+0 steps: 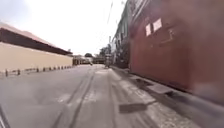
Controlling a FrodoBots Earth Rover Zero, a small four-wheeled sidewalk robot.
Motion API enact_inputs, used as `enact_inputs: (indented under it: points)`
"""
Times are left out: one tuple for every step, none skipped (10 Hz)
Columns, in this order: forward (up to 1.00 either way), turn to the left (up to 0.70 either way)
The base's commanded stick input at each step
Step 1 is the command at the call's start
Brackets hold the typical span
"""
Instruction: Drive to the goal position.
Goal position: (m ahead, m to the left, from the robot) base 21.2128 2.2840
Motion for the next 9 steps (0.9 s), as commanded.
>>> enact_inputs:
  points:
    - [0.70,0.16]
    - [0.70,0.02]
    - [0.70,0.03]
    - [0.70,0.02]
    - [0.70,0.02]
    - [0.70,0.02]
    - [0.70,0.03]
    - [0.70,0.02]
    - [0.70,0.01]
